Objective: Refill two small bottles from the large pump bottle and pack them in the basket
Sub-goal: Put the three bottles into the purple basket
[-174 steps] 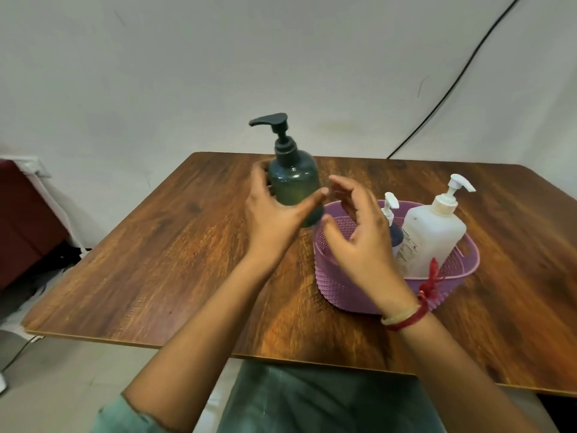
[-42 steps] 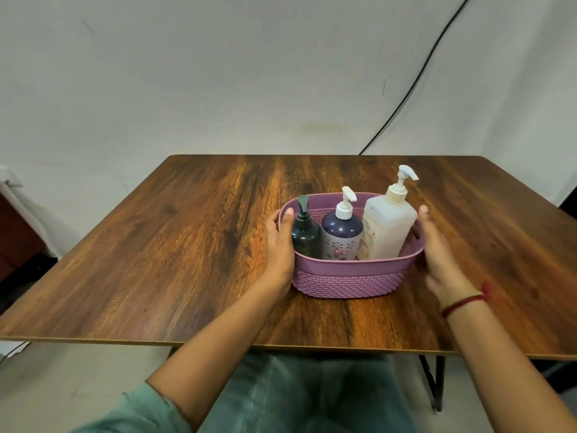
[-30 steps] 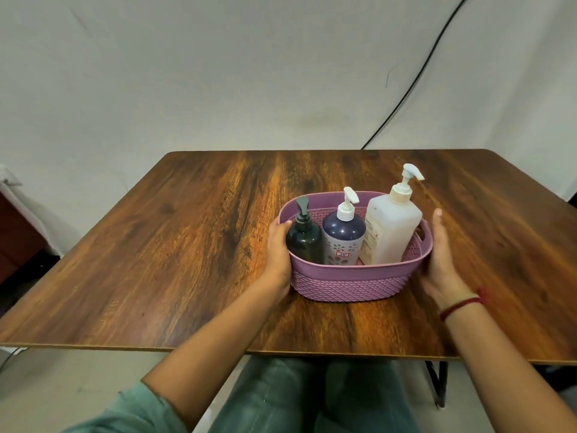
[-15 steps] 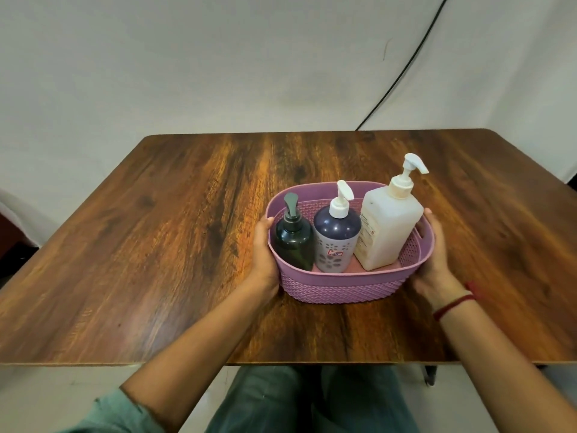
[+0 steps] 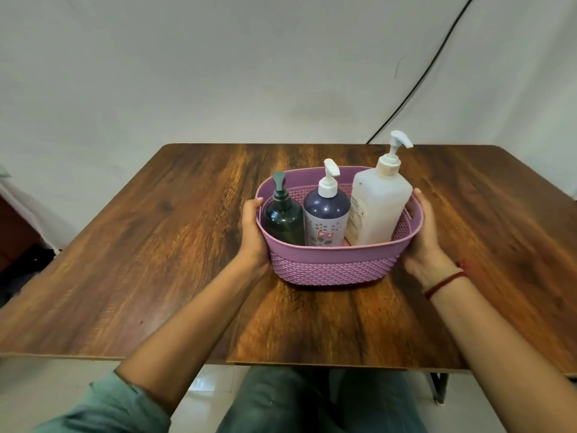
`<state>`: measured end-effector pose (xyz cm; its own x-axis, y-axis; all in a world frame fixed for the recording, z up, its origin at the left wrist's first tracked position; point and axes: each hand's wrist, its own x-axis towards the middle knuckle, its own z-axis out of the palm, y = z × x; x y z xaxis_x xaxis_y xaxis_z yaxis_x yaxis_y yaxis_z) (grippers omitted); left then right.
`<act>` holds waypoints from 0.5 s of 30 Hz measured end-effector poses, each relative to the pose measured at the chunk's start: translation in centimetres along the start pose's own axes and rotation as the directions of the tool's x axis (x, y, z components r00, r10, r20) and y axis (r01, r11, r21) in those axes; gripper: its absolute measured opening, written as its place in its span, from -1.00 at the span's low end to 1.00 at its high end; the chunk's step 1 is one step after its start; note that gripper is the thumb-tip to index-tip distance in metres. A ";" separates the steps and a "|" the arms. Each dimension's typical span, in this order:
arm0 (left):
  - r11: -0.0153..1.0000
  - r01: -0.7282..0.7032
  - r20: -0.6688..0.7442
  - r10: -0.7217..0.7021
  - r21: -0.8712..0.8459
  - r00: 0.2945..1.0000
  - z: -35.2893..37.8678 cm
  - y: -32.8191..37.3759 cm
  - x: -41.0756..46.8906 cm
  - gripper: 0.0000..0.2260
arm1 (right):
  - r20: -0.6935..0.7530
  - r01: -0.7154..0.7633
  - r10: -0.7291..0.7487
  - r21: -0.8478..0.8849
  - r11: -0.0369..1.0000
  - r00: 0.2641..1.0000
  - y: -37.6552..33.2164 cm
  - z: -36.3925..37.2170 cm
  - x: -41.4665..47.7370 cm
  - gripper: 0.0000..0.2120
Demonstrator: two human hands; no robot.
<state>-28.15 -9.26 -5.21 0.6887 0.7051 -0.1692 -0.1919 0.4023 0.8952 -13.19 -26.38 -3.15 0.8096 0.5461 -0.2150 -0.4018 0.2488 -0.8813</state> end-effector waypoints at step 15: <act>0.995 -0.060 -0.011 0.061 0.082 0.998 -0.9 4.3 8.8 -0.56 | 0.008 -0.015 0.015 0.038 0.999 1.000 -0.6 4.7 8.3 -0.59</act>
<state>-23.54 -0.81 -3.22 0.6677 0.7349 -0.1188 -0.1752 0.3102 0.9344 -8.25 -18.22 -2.43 0.8000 0.5565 -0.2245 -0.4302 0.2710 -0.8611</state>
